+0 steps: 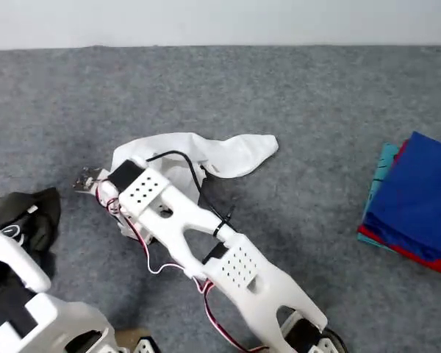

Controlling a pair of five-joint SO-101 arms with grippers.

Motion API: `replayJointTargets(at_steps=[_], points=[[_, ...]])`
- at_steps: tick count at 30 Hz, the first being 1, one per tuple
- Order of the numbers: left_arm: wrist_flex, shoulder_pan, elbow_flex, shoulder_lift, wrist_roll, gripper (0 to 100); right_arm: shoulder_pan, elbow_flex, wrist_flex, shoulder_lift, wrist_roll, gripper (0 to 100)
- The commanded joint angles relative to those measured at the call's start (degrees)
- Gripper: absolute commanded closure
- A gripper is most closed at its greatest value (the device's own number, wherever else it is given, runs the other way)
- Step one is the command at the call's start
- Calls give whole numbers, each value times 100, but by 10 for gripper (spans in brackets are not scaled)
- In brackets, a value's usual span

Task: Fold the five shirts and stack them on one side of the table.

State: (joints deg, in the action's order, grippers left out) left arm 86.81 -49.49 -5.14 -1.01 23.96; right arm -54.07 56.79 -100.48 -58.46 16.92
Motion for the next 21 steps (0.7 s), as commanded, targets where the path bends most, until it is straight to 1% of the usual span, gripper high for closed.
replayJointTargets(at_steps=[1,5,10,13,17,21], points=[[-105,-9,-57,9,44,830,66,334,-215,-145,-53,784],[-105,0,-48,9,202,830,101,308,-215,-382,-26,897],[-105,0,-40,9,246,830,145,325,-224,-558,62,987],[-105,0,-40,9,246,830,268,325,-233,-435,369,987],[-88,9,-40,9,246,830,585,325,-242,57,413,988],[-70,62,-40,35,281,830,936,308,-242,971,422,988]])
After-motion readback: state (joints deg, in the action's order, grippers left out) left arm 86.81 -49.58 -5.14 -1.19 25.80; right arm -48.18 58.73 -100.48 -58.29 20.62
